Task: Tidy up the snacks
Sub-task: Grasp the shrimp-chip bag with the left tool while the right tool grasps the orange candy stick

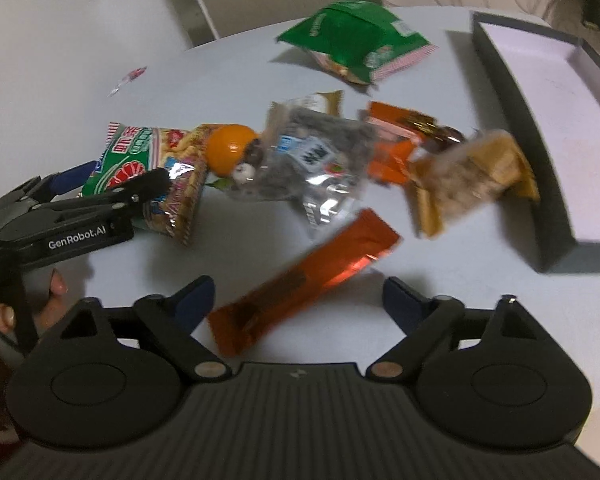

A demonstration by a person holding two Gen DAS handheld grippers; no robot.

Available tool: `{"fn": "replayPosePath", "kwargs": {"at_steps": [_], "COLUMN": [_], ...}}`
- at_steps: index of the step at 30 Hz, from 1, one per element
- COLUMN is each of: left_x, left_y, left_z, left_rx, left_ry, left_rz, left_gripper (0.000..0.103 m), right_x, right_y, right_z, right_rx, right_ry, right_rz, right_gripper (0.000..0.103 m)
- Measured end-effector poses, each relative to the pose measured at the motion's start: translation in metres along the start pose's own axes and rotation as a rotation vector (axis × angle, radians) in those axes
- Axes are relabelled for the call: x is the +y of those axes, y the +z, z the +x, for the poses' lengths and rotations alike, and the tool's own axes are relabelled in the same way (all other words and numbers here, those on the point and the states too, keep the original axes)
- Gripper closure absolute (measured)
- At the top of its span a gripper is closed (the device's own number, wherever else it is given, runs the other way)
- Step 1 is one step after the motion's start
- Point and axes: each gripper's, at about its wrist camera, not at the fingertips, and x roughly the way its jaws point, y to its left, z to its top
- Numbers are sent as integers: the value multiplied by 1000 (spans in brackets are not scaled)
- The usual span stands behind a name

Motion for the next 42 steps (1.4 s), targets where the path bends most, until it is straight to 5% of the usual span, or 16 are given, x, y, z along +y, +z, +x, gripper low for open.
{"fn": "replayPosePath", "kwargs": {"at_steps": [13, 16, 18, 29, 37, 40, 42], "left_x": [-1, 2, 1, 5, 6, 7, 6], "left_y": [8, 12, 12, 5, 6, 7, 7], "left_z": [-8, -11, -6, -2, -2, -1, 0], "left_rx": [-14, -28, 5, 52, 51, 45, 40], "left_ry": [24, 19, 33, 17, -7, -21, -28], "left_rz": [28, 14, 5, -30, 9, 12, 20], "left_gripper": [0, 0, 0, 0, 0, 1, 2], "right_x": [12, 7, 2, 0, 51, 41, 37], "right_y": [-5, -9, -13, -13, -14, -11, -4], "right_z": [0, -7, -6, -3, 22, 20, 19], "right_rx": [-22, -10, 16, -46, -26, -51, -51], "right_ry": [-69, -36, -18, -2, -135, -142, -159], "right_rz": [-38, 28, 86, 145, -211, -126, -98], "right_gripper": [17, 13, 1, 0, 0, 0, 16]}}
